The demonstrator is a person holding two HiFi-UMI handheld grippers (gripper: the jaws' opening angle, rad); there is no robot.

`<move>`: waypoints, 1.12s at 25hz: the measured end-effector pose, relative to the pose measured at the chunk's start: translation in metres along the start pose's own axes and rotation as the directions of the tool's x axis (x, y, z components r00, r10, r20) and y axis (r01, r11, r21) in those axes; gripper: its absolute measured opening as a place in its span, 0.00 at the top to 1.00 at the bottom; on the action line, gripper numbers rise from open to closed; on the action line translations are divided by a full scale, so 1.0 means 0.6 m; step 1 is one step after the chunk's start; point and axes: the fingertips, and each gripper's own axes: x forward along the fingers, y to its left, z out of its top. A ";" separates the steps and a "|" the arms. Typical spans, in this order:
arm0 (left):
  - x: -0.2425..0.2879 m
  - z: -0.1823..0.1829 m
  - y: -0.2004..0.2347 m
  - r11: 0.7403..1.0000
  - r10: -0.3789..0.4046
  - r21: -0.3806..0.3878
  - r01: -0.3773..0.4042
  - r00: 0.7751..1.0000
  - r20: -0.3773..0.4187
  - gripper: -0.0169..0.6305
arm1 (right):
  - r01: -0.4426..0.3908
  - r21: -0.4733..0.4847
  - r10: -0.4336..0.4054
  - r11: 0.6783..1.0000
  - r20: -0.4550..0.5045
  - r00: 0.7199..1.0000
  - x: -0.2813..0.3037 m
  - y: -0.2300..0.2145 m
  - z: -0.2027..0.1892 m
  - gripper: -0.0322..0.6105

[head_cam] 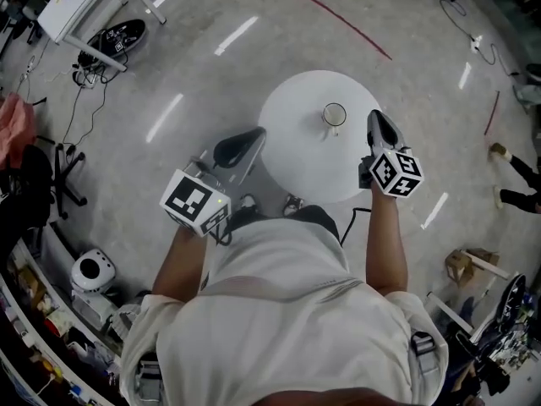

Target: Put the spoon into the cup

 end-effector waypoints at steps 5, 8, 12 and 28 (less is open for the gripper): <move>-0.006 0.037 -0.040 0.997 -0.074 0.036 0.073 0.996 0.044 0.97 | -0.016 -0.026 0.019 1.000 0.124 0.992 -0.107 0.058 0.083 0.95; -0.016 0.051 -0.059 0.992 -0.114 0.056 0.110 0.992 0.061 0.97 | -0.035 -0.041 0.042 0.999 0.186 0.982 -0.172 0.110 0.110 0.95; -0.041 0.060 -0.067 0.988 -0.146 0.069 0.141 0.986 0.074 0.97 | -0.065 -0.104 0.087 0.992 0.221 0.971 -0.229 0.188 0.126 0.95; -0.067 0.095 -0.095 0.977 -0.201 0.091 0.191 0.973 0.117 0.97 | -0.012 -0.208 0.068 0.978 0.264 0.962 -0.305 0.237 0.166 0.95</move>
